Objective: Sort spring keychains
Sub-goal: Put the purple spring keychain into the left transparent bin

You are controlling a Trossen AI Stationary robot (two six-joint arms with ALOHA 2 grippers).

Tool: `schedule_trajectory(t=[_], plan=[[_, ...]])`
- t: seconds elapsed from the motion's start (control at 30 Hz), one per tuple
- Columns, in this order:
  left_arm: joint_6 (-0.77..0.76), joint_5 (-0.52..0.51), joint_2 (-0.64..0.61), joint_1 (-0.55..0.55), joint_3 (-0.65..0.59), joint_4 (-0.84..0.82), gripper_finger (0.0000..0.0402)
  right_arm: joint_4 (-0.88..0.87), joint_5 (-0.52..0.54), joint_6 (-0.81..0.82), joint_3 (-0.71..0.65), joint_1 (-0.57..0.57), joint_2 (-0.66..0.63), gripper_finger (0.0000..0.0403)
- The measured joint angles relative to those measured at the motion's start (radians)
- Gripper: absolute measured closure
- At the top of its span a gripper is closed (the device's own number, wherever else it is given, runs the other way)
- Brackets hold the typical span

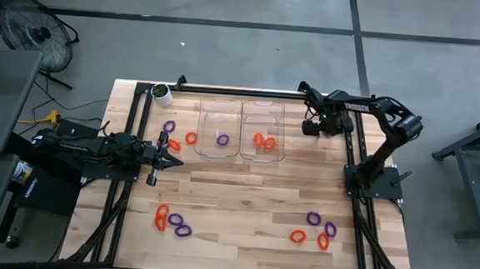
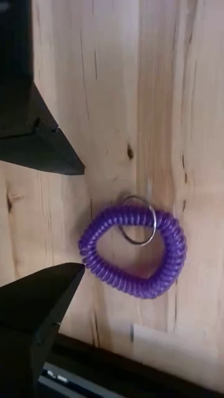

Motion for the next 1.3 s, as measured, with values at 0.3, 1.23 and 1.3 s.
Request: schedule_trajectory(t=[0.3, 1.23, 1.3], plan=[[0.000, 0.000, 0.000, 0.000, 0.000, 0.000, 0.0401, -0.010, 0.005, -0.028, 0.003, -0.003, -0.016, 0.0160], [0.000, 0.000, 0.000, 0.000, 0.000, 0.000, 0.0401, -0.010, -0.018, -0.077, 0.101, -0.056, -0.016, 0.0160], [0.000, 0.000, 0.000, 0.000, 0.000, 0.000, 0.0401, -0.008, -0.040, -0.075, 0.085, -0.062, -0.016, 0.0160]])
